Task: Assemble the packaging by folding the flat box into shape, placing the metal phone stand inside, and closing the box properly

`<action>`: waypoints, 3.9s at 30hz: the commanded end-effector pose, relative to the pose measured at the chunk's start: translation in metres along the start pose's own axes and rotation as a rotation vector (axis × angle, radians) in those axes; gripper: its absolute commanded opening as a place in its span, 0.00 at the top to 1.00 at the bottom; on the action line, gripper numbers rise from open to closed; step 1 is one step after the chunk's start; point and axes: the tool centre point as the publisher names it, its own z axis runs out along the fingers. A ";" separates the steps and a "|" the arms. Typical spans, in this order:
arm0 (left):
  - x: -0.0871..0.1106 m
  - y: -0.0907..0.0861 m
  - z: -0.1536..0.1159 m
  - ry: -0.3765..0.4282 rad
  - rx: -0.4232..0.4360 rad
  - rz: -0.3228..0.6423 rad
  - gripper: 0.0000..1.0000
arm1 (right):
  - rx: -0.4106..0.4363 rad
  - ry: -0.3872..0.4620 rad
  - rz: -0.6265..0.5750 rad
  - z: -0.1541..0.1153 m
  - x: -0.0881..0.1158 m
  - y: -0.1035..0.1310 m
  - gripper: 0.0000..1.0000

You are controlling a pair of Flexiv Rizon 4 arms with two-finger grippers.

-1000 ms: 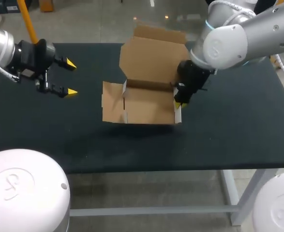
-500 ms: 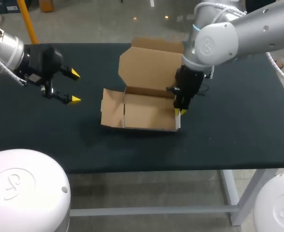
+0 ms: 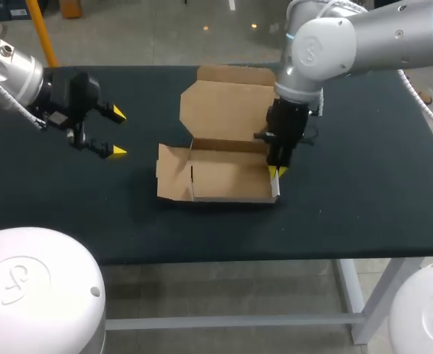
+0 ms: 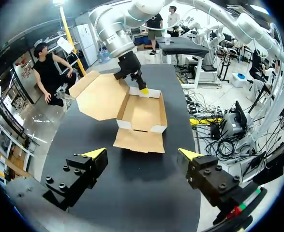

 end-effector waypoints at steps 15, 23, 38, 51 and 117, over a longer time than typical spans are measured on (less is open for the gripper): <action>0.000 0.000 -0.001 0.003 -0.004 -0.001 0.00 | 0.223 -0.091 -0.011 0.005 0.008 -0.014 1.00; 0.000 0.000 -0.001 0.003 -0.004 -0.001 0.00 | 0.254 -0.106 -0.001 0.016 0.010 -0.016 1.00; 0.000 0.000 -0.001 0.003 -0.004 -0.001 0.00 | 0.216 -0.126 0.046 0.025 0.009 -0.014 1.00; 0.000 0.000 -0.001 0.003 -0.004 -0.001 0.00 | 0.169 -0.124 0.057 0.029 0.008 -0.011 0.86; 0.000 0.000 -0.001 0.003 -0.004 -0.001 0.00 | -0.270 -0.255 0.034 0.043 0.018 0.015 1.00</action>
